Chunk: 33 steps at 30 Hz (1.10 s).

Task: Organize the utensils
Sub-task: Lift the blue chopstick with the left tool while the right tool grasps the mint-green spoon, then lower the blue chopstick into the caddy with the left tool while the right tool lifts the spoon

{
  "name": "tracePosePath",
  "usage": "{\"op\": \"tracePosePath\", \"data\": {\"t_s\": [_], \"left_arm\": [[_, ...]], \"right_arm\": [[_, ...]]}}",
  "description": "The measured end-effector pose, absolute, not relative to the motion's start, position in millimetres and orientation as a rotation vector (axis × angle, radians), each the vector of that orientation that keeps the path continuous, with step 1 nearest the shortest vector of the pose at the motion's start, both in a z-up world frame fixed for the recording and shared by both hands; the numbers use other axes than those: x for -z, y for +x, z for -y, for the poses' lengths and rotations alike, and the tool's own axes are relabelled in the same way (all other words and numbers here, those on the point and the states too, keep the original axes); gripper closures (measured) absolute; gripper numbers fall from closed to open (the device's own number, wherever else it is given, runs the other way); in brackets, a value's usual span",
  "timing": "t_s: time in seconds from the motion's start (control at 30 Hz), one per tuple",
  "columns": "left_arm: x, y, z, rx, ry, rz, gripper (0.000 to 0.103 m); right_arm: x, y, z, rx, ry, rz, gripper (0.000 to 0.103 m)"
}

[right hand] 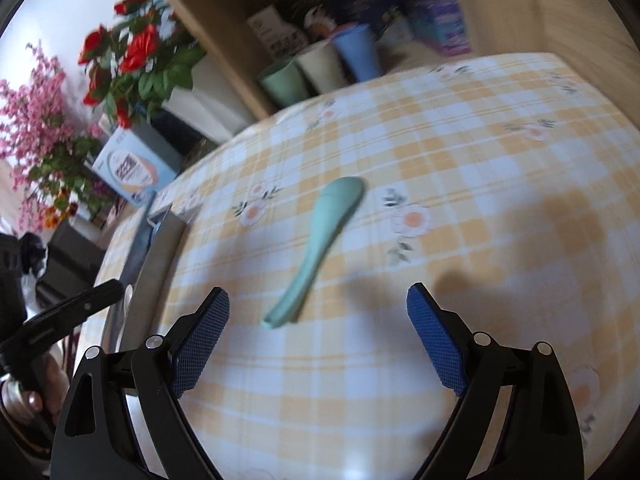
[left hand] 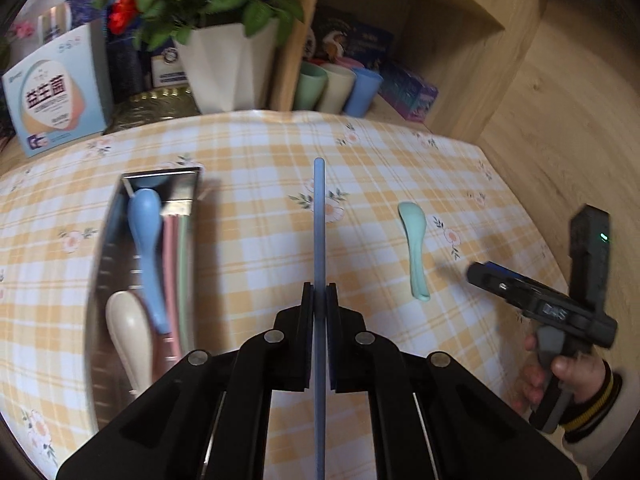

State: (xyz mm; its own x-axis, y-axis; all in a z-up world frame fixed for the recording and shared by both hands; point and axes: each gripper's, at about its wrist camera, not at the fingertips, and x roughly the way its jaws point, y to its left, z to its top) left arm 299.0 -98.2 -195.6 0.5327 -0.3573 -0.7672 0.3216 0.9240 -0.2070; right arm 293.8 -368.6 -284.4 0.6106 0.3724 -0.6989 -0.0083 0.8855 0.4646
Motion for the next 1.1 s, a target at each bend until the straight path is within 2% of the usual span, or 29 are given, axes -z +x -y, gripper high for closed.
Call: {"op": "tracePosePath", "data": {"t_s": [0.1,0.3,0.37,0.47,0.6,0.7,1.1], "left_arm": [[191,296,80,0.382,-0.08,-0.912,0.097],[185,291,56,0.368,-0.131,-0.888,0.097],[182,290,49,0.365,-0.148,-0.877,0.097],[181,288,40,0.374,-0.17,-0.864,0.097],[182,287,35,0.386,-0.185,-0.858,0.097],[184,287,29,0.387,-0.21,-0.865,0.097],[191,287,9,0.359,-0.259,-0.877,0.097]], "right_arm": [[284,315,350,-0.239,0.371,-0.917,0.025],[294,351,323,-0.177,0.208,-0.977,0.035],[298,359,319,-0.147,0.187,-0.999,0.043],[303,364,310,-0.109,0.134,-1.018,0.062],[304,368,301,-0.086,0.099,-1.029,0.069],[305,369,297,-0.063,0.072,-1.032,0.082],[304,338,273,-0.098,0.115,-0.979,0.085]]}}
